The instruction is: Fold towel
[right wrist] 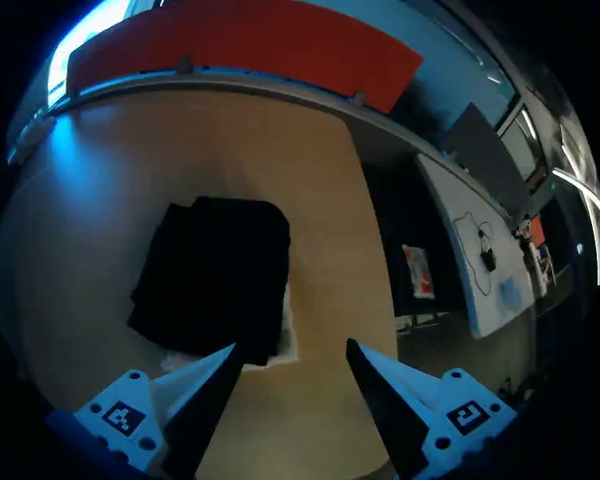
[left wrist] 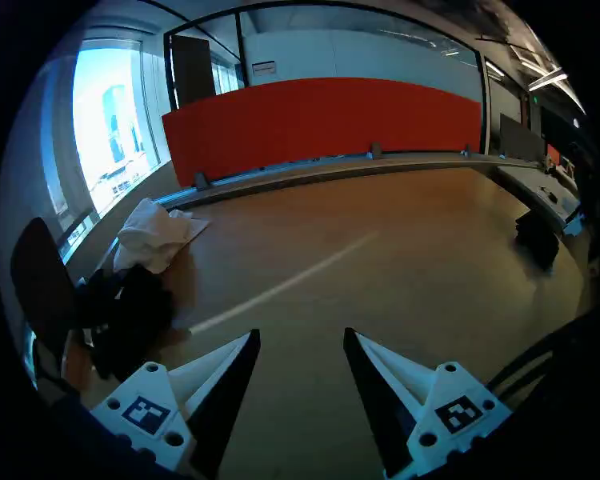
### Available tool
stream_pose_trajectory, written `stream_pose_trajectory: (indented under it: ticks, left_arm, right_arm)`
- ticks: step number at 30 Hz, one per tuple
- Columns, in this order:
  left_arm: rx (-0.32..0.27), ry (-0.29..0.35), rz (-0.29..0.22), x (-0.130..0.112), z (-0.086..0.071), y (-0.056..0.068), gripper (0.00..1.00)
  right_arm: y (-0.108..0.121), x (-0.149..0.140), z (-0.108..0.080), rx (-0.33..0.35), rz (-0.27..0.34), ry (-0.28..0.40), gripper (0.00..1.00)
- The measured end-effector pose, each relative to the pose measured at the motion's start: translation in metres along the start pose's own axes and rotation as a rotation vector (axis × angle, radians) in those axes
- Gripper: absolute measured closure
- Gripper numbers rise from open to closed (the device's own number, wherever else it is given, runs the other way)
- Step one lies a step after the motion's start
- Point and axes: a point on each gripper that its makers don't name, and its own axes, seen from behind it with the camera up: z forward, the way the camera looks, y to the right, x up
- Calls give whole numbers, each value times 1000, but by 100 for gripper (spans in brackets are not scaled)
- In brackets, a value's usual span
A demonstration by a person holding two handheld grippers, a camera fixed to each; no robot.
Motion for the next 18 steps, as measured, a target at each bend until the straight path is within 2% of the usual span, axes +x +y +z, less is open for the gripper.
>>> stream_pose_trajectory:
  ticks: [18]
  left_arm:
    - [19,33,-29,13,0,-5,23]
  right_arm:
    - [-28,55,-25,38,137,252,4]
